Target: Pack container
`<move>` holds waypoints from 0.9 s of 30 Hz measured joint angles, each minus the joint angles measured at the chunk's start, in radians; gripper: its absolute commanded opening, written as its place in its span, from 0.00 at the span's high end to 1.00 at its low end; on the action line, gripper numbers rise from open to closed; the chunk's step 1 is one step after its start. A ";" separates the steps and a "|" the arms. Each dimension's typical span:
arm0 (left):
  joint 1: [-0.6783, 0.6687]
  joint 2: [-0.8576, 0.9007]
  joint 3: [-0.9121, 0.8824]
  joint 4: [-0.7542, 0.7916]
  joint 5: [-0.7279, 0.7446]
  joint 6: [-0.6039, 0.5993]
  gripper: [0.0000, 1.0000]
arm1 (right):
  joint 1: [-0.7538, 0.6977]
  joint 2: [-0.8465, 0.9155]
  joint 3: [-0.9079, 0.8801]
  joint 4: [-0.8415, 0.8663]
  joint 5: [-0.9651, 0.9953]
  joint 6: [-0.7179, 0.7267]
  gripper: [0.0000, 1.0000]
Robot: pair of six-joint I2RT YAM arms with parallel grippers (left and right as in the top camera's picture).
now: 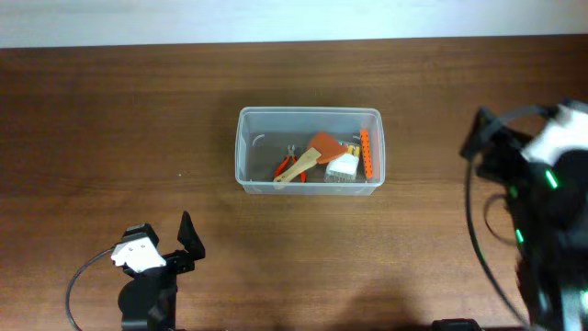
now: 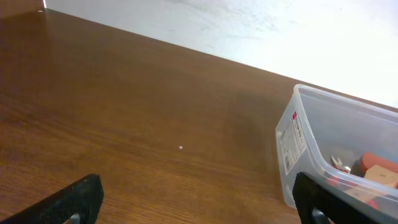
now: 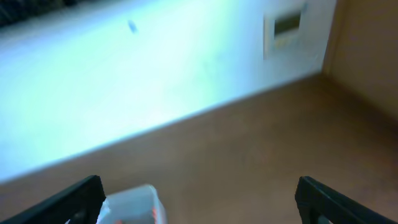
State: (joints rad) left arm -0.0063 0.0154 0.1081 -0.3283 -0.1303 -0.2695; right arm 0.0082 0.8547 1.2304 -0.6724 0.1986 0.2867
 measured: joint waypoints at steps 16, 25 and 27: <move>0.000 0.000 0.000 0.001 0.000 0.000 0.01 | 0.000 -0.391 -0.011 -0.292 0.003 0.001 0.01; 0.000 0.000 0.000 0.000 0.000 0.000 0.01 | 0.000 -0.573 -0.294 -0.077 -0.005 -0.024 0.01; 0.000 0.000 -0.001 0.001 0.000 0.000 0.01 | 0.000 -0.611 -0.390 0.018 -0.006 -0.030 0.01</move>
State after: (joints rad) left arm -0.0063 0.0154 0.1074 -0.3275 -0.1303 -0.2695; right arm 0.0082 0.2440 0.8406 -0.6548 0.1925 0.2565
